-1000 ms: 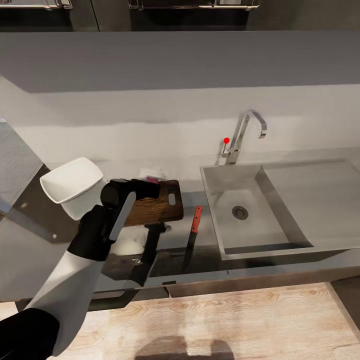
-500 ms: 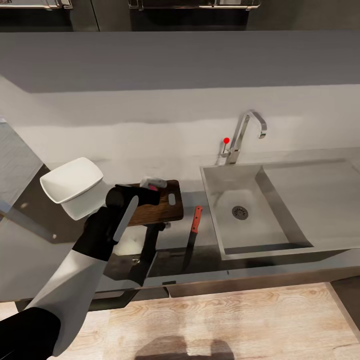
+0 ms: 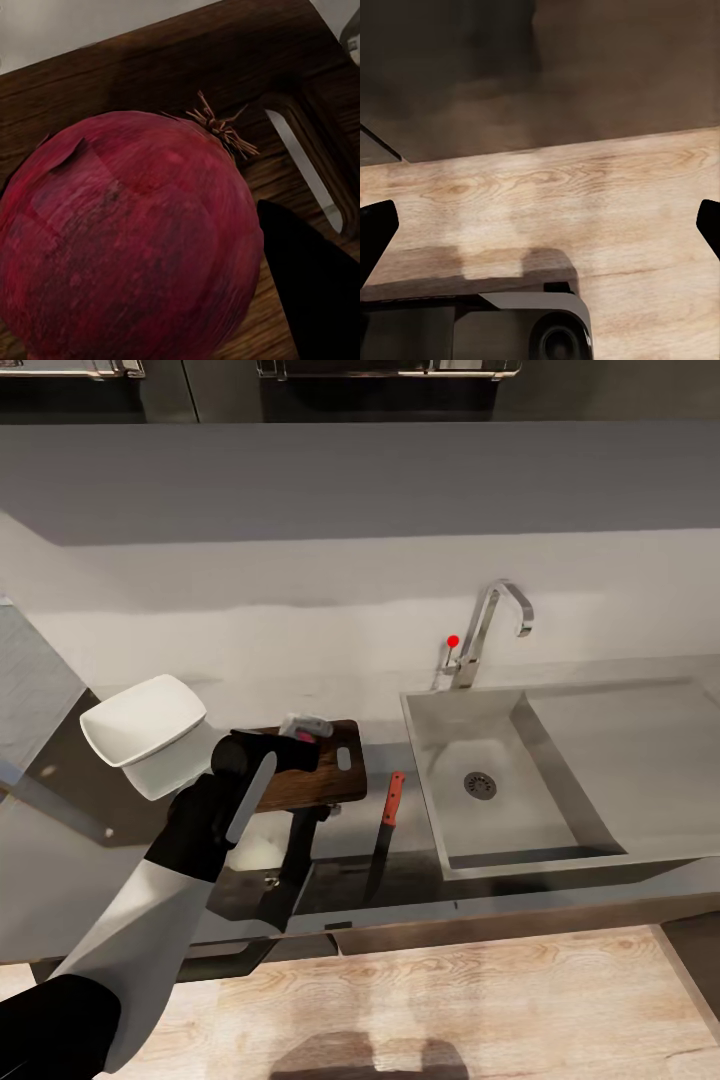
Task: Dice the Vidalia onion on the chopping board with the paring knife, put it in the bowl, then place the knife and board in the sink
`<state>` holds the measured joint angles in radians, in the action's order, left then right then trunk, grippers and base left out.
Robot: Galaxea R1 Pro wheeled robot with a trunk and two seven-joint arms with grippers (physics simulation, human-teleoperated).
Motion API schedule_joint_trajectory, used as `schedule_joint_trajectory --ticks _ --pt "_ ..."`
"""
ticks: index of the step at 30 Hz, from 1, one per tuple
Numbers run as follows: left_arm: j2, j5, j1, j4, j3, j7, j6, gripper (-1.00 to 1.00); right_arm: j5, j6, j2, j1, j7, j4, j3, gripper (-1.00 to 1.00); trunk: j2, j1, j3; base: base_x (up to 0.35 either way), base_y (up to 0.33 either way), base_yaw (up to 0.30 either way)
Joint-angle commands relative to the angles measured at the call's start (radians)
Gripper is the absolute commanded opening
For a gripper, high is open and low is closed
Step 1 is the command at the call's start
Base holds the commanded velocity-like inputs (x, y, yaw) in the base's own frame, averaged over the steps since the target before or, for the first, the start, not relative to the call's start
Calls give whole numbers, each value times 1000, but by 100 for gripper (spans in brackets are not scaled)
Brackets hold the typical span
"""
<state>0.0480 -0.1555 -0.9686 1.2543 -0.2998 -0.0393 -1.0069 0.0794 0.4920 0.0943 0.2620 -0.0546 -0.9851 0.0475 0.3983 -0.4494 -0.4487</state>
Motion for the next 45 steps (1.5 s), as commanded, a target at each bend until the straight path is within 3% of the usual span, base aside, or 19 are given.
schedule_joint_trajectory --ticks 1,45 --pt "0 -6 -1 -2 0 -4 -4 -100 9 0 1 0 -5 -1 2 100 2 -1 -1 0 0 0" --pt "0 -5 -1 -18 1 -4 -4 -100 10 0 1 0 -5 0 2 100 2 -1 -1 -12 41 0"
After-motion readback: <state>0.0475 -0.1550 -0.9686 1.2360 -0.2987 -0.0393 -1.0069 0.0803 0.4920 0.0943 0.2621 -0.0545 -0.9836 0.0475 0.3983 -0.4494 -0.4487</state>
